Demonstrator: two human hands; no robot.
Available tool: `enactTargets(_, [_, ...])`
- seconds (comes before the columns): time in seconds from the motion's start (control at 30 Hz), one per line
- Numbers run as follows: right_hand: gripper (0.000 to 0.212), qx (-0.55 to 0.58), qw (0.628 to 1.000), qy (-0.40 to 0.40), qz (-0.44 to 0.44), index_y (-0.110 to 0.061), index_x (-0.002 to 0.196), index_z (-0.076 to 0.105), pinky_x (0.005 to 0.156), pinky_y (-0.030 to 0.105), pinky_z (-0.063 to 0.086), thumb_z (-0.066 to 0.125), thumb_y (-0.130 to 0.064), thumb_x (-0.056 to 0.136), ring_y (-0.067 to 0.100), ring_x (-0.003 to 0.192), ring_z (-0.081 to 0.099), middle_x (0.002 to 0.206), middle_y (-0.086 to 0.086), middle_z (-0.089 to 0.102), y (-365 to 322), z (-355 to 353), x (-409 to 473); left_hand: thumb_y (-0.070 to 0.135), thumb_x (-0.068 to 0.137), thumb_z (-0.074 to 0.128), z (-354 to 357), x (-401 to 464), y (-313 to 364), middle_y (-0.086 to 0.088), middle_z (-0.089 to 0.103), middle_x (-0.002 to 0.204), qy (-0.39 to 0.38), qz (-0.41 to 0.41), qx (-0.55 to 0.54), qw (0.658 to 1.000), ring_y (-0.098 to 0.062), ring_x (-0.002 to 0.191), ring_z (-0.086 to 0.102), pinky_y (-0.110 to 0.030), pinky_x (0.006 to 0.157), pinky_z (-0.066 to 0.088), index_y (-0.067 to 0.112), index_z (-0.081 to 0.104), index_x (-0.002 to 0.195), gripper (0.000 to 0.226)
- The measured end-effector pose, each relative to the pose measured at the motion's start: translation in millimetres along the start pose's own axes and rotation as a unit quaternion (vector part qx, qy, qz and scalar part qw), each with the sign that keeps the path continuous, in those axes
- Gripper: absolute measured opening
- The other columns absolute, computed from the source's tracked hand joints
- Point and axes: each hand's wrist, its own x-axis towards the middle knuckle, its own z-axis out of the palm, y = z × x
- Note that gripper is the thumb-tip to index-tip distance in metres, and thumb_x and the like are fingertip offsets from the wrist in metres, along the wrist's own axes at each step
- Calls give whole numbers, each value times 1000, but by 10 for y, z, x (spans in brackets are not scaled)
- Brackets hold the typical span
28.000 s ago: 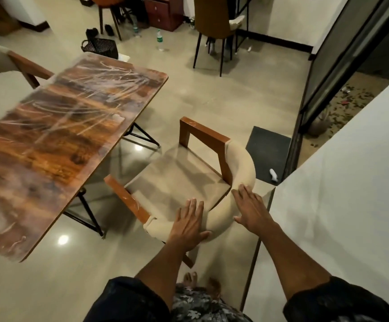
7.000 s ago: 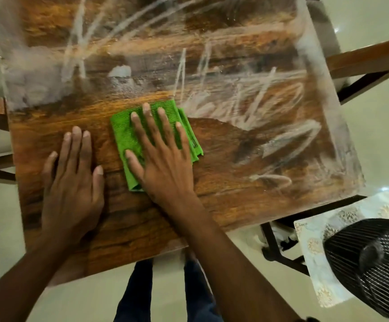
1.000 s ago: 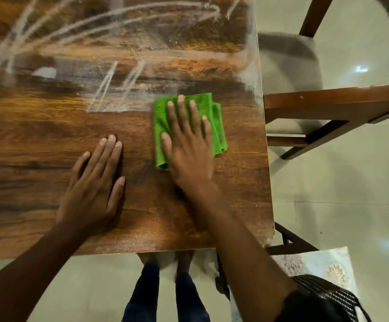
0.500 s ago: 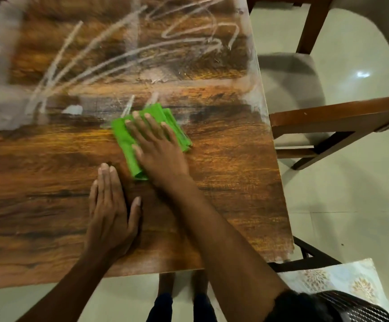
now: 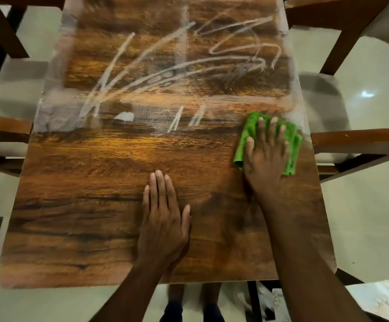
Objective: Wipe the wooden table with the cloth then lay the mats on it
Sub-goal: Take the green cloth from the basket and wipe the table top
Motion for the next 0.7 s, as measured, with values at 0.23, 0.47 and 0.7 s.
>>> enactTargets(0.23, [65,-20,969,-117,-216,-31,171,-1,133,51,1,27,-46,114,28,165,-14,179,3,-14,-1716,526,-244,45,109,32,28,-16,-27,-33,16,171,13,30,12,999,-46,163,4,-57,131,16,-5,12,166,79])
enactTargets(0.47, [62,-22,955,-112,-274,-34,171,9,134,43,6,33,-43,114,18,166,-4,180,-4,-2,-1675,563,-221,46,107,44,57,-18,-34,-35,23,168,37,37,3,999,-48,161,15,-63,127,25,-8,20,164,82])
enactTargets(0.7, [60,-31,993,-33,-108,-38,170,11,133,44,11,18,-50,112,14,166,-2,180,-8,-1,258,18,-178,42,110,31,31,1,-7,-33,9,172,-2,5,4,1000,-43,163,7,-59,130,20,-12,14,163,77])
